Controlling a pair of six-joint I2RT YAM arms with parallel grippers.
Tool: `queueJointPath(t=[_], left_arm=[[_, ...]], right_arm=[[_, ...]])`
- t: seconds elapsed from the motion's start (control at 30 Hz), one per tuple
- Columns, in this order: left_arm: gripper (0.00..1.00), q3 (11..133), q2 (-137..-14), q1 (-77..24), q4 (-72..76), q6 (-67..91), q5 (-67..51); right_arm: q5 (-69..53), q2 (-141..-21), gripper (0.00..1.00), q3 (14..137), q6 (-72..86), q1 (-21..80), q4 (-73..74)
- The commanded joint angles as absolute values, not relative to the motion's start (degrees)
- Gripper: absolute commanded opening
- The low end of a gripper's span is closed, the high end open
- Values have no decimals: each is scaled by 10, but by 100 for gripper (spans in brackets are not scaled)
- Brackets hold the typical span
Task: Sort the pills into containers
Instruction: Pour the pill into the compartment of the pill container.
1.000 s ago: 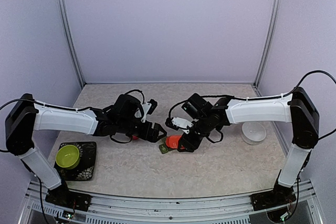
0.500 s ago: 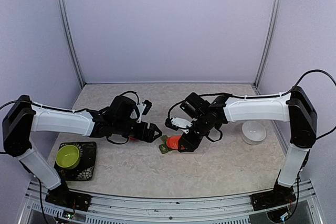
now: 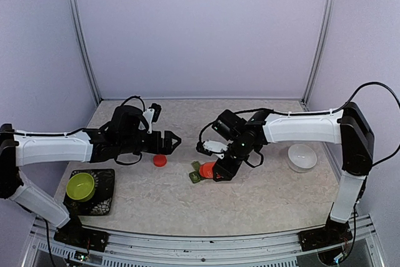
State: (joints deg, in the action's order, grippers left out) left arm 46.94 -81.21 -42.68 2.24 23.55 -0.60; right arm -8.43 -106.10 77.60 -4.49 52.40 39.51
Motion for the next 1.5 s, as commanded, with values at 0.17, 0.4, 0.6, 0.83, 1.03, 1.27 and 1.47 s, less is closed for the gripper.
queueJointPath(t=[0.17, 0.4, 0.6, 0.83, 1.03, 1.27, 1.47], left_arm=[[99, 470, -774, -411, 42, 242, 19], [99, 460, -773, -410, 47, 246, 17], [99, 455, -774, -410, 52, 246, 14], [99, 445, -776, -410, 61, 251, 8], [99, 440, -775, -410, 63, 251, 7], [99, 436, -774, -410, 69, 253, 3], [99, 429, -768, -410, 70, 253, 4]], right_arm=[[-76, -1086, 9, 820, -52, 530, 423], [-65, -1099, 10, 836, -54, 531, 441], [-60, -1105, 11, 852, -56, 533, 456], [-54, -1115, 11, 870, -58, 538, 477], [-44, -1127, 11, 884, -60, 544, 494], [-10, -1157, 12, 928, -60, 552, 532], [0, -1164, 12, 942, -61, 556, 544]])
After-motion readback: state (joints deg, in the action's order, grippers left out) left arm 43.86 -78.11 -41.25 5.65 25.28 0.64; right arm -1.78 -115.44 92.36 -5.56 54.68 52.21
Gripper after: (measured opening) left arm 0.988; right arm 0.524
